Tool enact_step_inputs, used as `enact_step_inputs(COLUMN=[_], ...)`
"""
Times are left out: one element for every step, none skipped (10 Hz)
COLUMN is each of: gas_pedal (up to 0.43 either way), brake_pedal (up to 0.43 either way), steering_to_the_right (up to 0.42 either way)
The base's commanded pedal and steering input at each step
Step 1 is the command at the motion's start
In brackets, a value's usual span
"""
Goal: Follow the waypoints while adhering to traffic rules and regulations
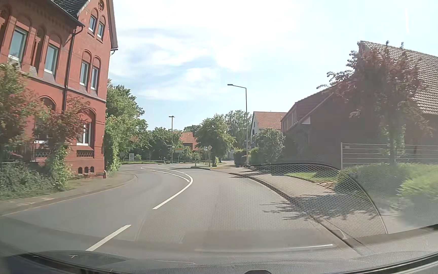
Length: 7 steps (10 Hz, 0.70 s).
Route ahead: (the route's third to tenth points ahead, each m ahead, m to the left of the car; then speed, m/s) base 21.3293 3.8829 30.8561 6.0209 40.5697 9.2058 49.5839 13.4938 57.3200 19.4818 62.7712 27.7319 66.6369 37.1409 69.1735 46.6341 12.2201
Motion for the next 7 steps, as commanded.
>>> enact_step_inputs(gas_pedal=[0.13, 0.13, 0.13, 0.13, 0.13, 0.13, 0.118], brake_pedal=[0.0, 0.0, 0.0, 0.0, 0.0, 0.0, 0.0], steering_to_the_right=[-0.019, -0.023, -0.026, -0.026, -0.027, -0.028, -0.029])
